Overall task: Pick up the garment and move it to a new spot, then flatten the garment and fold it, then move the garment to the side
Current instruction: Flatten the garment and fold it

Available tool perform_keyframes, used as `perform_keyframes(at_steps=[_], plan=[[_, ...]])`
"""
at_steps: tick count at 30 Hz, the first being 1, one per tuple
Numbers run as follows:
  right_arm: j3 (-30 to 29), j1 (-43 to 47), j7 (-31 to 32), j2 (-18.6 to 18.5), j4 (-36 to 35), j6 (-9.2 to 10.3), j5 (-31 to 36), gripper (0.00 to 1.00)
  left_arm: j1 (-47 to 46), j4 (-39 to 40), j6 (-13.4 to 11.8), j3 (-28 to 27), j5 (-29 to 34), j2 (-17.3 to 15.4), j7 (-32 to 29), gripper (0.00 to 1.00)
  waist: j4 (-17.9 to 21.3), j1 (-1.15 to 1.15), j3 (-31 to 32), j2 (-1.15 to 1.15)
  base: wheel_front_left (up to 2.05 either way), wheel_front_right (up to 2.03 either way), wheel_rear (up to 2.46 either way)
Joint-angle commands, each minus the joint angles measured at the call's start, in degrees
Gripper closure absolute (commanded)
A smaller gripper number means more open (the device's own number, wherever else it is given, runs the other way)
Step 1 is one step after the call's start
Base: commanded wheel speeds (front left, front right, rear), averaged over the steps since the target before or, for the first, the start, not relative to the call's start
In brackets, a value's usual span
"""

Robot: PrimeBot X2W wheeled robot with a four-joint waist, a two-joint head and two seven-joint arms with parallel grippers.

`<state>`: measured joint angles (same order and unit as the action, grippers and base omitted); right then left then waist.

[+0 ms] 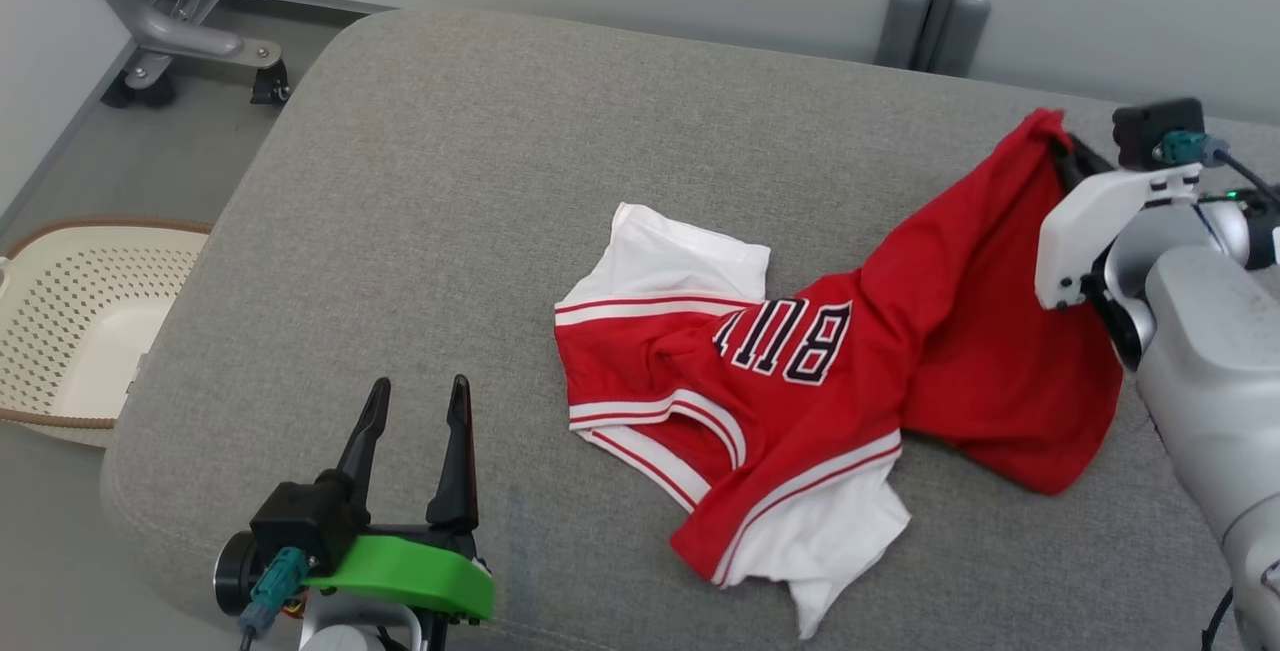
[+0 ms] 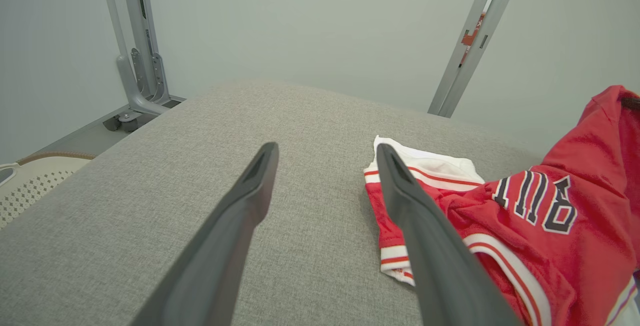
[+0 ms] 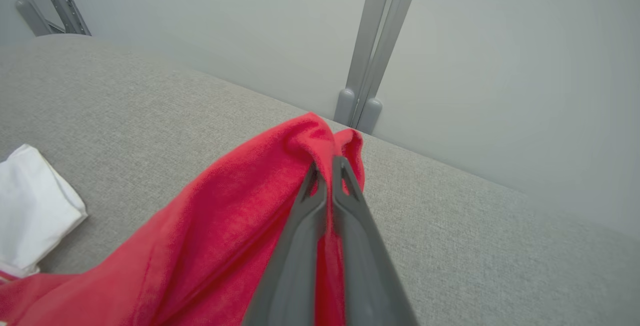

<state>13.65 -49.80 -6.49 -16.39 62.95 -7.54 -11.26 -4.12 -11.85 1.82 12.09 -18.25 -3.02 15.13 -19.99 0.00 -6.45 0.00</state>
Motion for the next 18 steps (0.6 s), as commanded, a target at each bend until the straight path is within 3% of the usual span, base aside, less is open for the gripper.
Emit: perform_keyframes(at_steps=[1,7,12,18], plan=[[-0.75,-1.98,-1.93,-0.56,0.69,0.11,1.6,1.0,-0.75,0.03,0.04,0.03,0.21,0.02,0.01,0.0,-0.27,0.0,-0.01,0.0,0.0,0.0,0.0],[-3.24,-5.59,-6.58,0.51,3.24,0.11,6.85,1.0,-0.43,0.15,-0.34,-0.33,-0.03,0.04,0.01,0.0,0.21,0.0,0.1,0.0,0.0,0.0,0.0],[-3.89,-1.54,-8.37,1.96,3.08,0.11,8.31,1.0,0.29,0.48,-0.53,-0.62,-0.19,0.07,0.01,0.0,1.96,0.0,0.33,0.0,0.0,0.0,0.0],[-6.26,9.44,-8.69,3.68,-6.45,0.11,6.85,1.0,1.0,0.96,-0.71,-0.74,0.21,0.06,0.01,0.0,5.25,0.0,0.68,0.0,0.0,0.0,0.0]])
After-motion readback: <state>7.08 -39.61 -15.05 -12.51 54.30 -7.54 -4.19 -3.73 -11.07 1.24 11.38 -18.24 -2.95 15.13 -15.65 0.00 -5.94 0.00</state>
